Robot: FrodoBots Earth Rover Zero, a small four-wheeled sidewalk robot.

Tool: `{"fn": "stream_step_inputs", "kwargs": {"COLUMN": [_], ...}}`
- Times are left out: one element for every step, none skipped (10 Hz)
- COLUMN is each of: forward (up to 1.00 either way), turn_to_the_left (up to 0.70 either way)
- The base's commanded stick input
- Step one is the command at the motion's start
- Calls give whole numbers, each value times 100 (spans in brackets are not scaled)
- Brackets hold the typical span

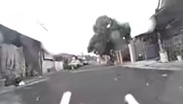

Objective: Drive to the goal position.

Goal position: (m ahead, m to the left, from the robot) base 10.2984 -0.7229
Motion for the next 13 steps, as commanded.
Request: {"fn": "stream_step_inputs", "kwargs": {"forward": [100,100,100,100,100,100,100,100,100,100,100,100,100], "turn_to_the_left": [2,2,5,12,11,-26,-13,-36,-39,-40,-40,-40,-40]}}
